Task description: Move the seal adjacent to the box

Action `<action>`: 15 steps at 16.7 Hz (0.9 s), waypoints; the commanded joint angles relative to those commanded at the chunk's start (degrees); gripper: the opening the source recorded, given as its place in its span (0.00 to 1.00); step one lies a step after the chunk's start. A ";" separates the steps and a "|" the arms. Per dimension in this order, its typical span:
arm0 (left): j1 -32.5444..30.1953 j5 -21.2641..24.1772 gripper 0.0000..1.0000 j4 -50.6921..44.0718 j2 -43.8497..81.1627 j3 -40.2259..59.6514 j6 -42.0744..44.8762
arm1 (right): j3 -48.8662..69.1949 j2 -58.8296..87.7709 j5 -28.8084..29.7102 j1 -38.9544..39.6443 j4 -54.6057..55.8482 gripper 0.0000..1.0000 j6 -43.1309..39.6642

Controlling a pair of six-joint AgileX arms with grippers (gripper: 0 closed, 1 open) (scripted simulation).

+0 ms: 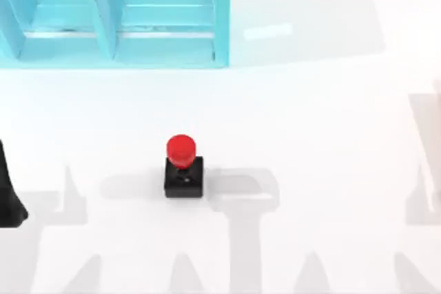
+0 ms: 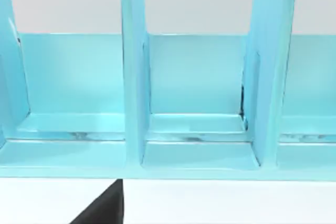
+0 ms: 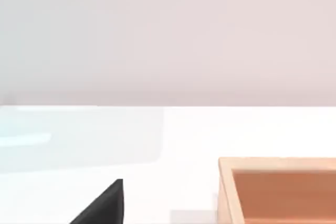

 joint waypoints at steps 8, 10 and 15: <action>0.00 0.00 1.00 0.00 0.00 0.00 0.00 | 11.50 11.07 0.66 4.22 -6.89 1.00 4.18; 0.00 0.00 1.00 0.00 0.00 0.00 0.00 | 19.18 18.54 1.11 7.05 -11.52 1.00 6.99; 0.00 0.00 1.00 0.00 0.00 0.00 0.00 | 44.24 42.86 2.63 16.26 -26.65 1.00 16.18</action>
